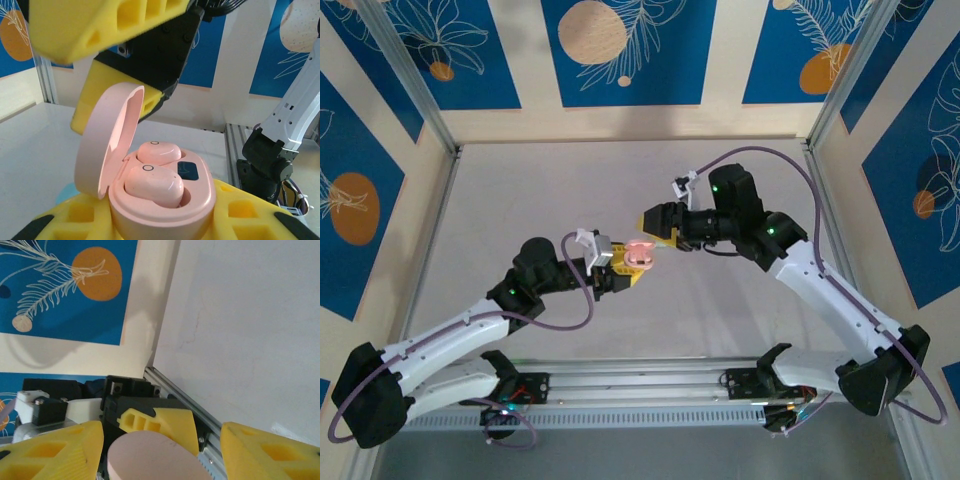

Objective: Insert the wireless bluetooth earbuds into the charging case

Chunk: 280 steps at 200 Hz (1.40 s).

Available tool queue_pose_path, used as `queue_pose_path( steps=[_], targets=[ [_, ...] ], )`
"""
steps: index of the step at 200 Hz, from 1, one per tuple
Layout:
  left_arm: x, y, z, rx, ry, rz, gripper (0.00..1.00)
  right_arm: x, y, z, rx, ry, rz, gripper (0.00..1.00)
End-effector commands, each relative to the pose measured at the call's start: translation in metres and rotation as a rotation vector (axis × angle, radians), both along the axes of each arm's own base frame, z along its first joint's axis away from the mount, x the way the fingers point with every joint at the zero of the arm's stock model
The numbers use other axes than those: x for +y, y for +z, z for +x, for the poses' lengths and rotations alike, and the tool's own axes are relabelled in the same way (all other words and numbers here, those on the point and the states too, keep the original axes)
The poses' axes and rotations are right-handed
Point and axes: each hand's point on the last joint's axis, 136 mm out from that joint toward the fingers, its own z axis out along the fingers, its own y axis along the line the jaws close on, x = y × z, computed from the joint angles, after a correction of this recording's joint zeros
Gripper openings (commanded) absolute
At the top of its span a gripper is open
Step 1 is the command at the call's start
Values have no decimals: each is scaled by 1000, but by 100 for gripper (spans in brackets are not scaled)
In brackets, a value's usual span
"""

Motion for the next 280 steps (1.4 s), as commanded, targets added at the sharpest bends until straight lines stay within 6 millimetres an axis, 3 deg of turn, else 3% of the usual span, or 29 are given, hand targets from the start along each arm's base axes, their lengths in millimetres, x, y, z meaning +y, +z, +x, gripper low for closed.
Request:
queue_pose_path(
  steps=[1,67,147,182,226,280],
  targets=[
    [1,29,-4,-78,3,-51,32,0,3,-11,3,47,-10,63],
    [8,38,2,-102,65,-80,32,1,-5,-31,25,123,-18,57],
    [10,54,0,-113,61,-140,32,-9,14,-45,13,155,194,63],
    [8,65,-5,-121,27,-166,32,1,11,-50,69,218,232,63],
    [8,64,-6,-122,27,-164,33,13,5,-47,95,255,226,50],
    [7,60,-5,-115,22,-157,32,20,4,-47,112,275,243,52]
  ],
)
